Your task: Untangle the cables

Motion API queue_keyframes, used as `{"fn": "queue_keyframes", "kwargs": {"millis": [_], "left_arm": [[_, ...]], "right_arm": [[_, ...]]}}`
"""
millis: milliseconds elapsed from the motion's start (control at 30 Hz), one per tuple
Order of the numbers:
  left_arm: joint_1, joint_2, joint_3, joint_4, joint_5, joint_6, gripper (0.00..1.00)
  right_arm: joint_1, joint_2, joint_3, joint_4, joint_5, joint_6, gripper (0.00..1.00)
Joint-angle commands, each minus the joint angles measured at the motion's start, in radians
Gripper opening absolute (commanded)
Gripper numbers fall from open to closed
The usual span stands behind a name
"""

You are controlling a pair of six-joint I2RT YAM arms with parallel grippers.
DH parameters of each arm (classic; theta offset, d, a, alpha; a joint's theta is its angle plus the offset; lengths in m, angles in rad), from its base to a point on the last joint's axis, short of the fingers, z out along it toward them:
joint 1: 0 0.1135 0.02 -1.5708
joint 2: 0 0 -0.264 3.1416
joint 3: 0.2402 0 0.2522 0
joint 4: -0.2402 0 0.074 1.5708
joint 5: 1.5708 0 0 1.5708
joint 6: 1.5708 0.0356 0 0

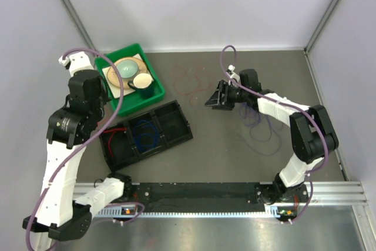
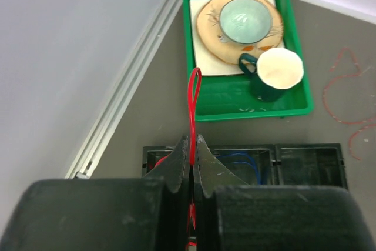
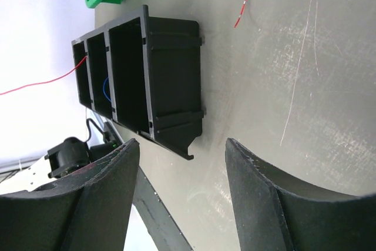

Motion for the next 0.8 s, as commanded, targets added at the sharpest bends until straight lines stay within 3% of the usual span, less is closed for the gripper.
{"fn": "queue_keyframes", "kwargs": {"millis": [0,267,767], "left_arm": [[0.001,0.000,-0.058,0.012,-0.075,-0.004,0.00],[0.015,0.014,-0.237,0.097,-0.015,-0.032,0.00],[0.159,0.059,-0.515,0.240,0.183,-0.102,0.00]], "right_arm": [[0.018,0.006,0.011,0.033,-0.011,-0.007,0.60],[0.020,0.008,0.008,0.030,-0.014,-0.011,0.60],[0.020,0.014,0.003,0.036,-0.023,-0.013,0.60]]}}
